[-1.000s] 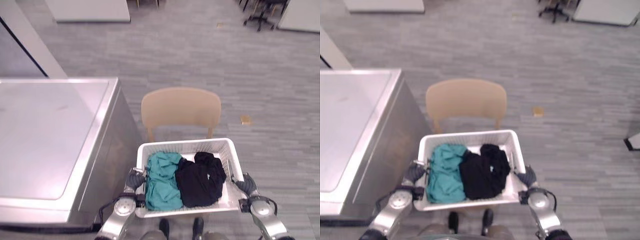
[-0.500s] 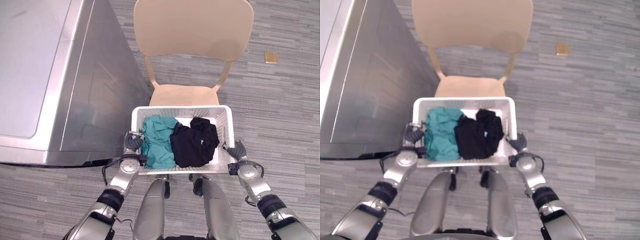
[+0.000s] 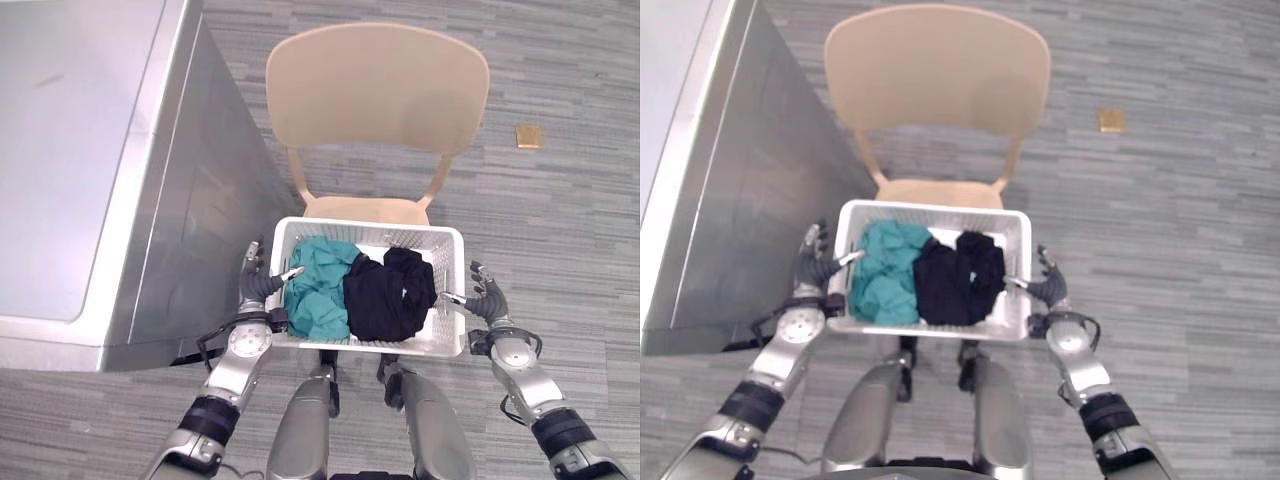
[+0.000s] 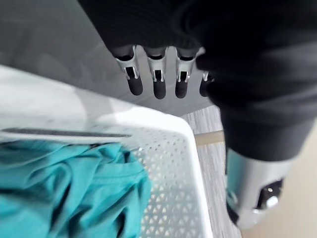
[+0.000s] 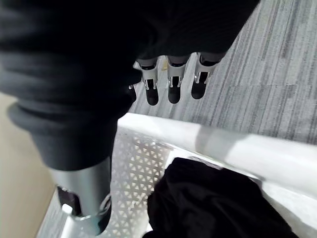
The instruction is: Grab the laundry basket,head to the washer,open it,put in the laundry and shut it.
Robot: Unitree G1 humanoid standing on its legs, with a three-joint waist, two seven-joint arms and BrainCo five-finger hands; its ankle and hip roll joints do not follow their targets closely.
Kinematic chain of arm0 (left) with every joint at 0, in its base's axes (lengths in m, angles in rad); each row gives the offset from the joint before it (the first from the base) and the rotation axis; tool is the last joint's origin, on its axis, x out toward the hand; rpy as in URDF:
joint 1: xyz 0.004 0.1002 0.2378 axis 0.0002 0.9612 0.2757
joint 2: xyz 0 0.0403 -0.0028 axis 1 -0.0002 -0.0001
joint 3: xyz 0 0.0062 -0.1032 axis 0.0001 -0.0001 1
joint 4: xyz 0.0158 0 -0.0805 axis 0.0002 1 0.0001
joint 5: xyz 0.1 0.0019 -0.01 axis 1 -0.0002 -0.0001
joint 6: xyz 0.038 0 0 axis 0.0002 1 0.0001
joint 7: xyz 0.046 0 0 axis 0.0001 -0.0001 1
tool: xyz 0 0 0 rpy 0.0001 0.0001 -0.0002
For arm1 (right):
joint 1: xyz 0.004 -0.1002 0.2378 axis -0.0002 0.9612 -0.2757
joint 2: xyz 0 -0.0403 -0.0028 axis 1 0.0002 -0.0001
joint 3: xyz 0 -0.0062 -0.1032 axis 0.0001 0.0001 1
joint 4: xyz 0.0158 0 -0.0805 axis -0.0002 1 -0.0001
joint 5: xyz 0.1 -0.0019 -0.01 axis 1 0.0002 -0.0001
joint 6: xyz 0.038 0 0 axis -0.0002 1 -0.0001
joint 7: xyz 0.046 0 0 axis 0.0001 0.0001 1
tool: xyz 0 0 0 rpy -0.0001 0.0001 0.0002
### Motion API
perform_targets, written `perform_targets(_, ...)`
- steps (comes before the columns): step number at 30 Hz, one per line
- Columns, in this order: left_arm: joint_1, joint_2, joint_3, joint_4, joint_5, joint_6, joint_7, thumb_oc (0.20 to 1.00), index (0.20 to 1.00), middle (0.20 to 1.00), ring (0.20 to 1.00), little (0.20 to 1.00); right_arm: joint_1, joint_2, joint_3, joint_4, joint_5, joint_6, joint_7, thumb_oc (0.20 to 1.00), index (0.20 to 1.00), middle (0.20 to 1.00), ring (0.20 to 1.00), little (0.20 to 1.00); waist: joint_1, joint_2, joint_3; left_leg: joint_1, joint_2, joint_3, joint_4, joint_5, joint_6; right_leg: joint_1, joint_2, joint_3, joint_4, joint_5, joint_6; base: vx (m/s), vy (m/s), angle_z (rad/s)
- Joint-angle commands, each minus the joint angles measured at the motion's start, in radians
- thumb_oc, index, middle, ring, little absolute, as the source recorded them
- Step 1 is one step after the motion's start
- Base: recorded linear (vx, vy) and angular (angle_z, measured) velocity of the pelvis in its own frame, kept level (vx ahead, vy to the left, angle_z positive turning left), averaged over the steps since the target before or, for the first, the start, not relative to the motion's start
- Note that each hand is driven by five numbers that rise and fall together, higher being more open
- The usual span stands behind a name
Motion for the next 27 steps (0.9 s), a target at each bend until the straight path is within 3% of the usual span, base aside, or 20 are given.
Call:
perform_targets(1, 0.035, 0.050, 0.023, -0.071, 0.078, -0.075, -0.028, 1.000, 1.000, 1.000, 1.000, 1.000, 0.029, -0.044, -0.030, -0.076, -0.016, -0.074, 0.041, 1.000, 1.000, 1.000, 1.000, 1.000, 0.011, -0.015, -0.069, -0.025, 0.039, -0.014, 0.030, -0.092, -0.037, 0.072, -0.052, 0.040, -0.053, -0.065, 0.077, 0.06, -0.003, -0.02)
perform_targets(6, 0.186, 0.062, 0.067, -0.119, 0.058, -0.068, -0.117, 1.000, 1.000, 1.000, 1.000, 1.000, 0.152, -0.080, -0.098, -0.142, -0.043, -0.073, 0.112, 1.000, 1.000, 1.000, 1.000, 1.000, 0.012, -0.019, -0.122, 0.048, 0.040, -0.006, -0.037, -0.070, -0.039, 0.145, -0.038, 0.038, -0.111, -0.064, 0.085, 0.06, -0.015, -0.02)
perform_targets(12, 0.342, 0.029, 0.086, -0.074, -0.009, -0.032, -0.215, 1.000, 1.000, 1.000, 1.000, 1.000, 0.274, -0.057, -0.119, -0.087, -0.124, -0.043, 0.163, 1.000, 1.000, 1.000, 1.000, 1.000, 0.012, -0.017, -0.172, 0.123, 0.040, -0.010, -0.087, -0.051, -0.036, 0.227, -0.020, 0.029, -0.155, -0.068, 0.089, 0.04, -0.044, 0.05)
perform_targets(19, 0.405, -0.013, 0.080, 0.134, -0.010, 0.001, -0.234, 1.000, 1.000, 1.000, 1.000, 1.000, 0.298, 0.006, -0.070, 0.076, -0.125, -0.031, 0.173, 1.000, 1.000, 1.000, 1.000, 1.000, 0.027, -0.012, -0.201, 0.174, 0.045, -0.023, -0.101, -0.034, -0.046, 0.315, 0.004, 0.014, -0.207, -0.080, 0.079, -0.01, -0.067, 0.06)
perform_targets(23, 0.375, -0.026, 0.068, 0.234, -0.014, -0.002, -0.214, 1.000, 1.000, 1.000, 1.000, 1.000, 0.282, 0.028, -0.057, 0.137, -0.098, -0.036, 0.154, 1.000, 1.000, 1.000, 1.000, 1.000, 0.032, -0.010, -0.191, 0.123, 0.041, -0.034, -0.068, -0.008, -0.064, 0.313, -0.002, -0.013, -0.234, -0.069, 0.076, -0.12, -0.028, 0.23)
perform_targets(27, 0.325, -0.048, 0.058, 0.303, -0.013, -0.009, -0.184, 1.000, 1.000, 1.000, 1.000, 1.000, 0.263, 0.039, -0.048, 0.198, -0.081, -0.030, 0.118, 1.000, 1.000, 1.000, 1.000, 1.000, 0.012, -0.021, -0.173, 0.071, 0.035, 0.002, 0.042, -0.078, -0.063, 0.250, -0.057, -0.051, -0.243, -0.019, 0.082, -0.24, 0.034, 0.50)
